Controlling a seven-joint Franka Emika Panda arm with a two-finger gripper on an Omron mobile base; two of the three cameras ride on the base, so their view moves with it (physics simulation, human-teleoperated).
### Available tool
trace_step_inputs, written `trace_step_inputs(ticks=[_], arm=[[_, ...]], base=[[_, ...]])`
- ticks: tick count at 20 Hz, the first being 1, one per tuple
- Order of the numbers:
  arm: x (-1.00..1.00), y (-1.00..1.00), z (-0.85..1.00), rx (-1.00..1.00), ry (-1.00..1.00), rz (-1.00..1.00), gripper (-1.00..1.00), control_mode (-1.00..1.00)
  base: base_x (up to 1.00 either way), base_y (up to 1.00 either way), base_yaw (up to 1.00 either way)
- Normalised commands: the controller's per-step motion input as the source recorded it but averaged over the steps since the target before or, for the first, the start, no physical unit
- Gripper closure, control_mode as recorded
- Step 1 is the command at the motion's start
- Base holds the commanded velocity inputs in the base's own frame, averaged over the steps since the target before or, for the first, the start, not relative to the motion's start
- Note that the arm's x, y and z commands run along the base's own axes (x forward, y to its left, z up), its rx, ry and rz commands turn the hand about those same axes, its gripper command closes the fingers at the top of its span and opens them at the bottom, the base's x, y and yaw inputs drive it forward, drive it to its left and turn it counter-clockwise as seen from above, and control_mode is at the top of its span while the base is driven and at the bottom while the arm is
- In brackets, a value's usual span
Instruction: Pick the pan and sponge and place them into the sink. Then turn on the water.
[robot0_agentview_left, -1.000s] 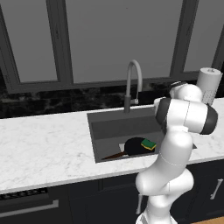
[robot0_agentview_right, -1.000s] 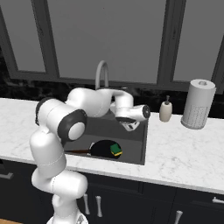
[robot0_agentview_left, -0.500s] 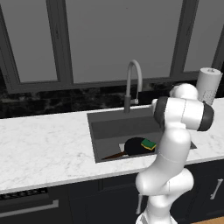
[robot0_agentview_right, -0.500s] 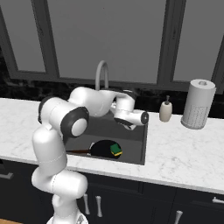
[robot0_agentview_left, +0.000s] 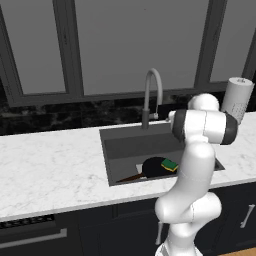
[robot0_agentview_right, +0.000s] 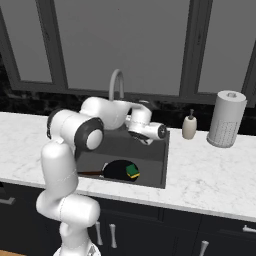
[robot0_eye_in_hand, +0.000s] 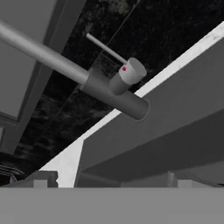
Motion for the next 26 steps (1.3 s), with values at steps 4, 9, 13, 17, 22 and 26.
trace_step_inputs(ticks=[4,9,13,17,22,26], arm=[[0.40,0.08,0.00,0.02,-0.02,0.00,-1.00,-1.00],[0.38,0.04,0.00,0.03,-0.02,0.00,-1.00,-1.00],[0.35,0.04,-0.02,0.03,-0.02,0.00,-1.00,-1.00],[0.34,0.02,-0.04,0.02,-0.02,0.00,-1.00,-1.00],[0.39,0.05,-0.07,0.01,-0.01,0.00,-1.00,-1.00],[0.37,0.00,-0.12,0.00,0.00,0.00,-1.00,-1.00]], base=[[0.00,0.00,0.00],[0.00,0.00,0.00],[0.00,0.00,0.00],[0.00,0.00,0.00],[0.00,0.00,0.00],[0.00,0.00,0.00]])
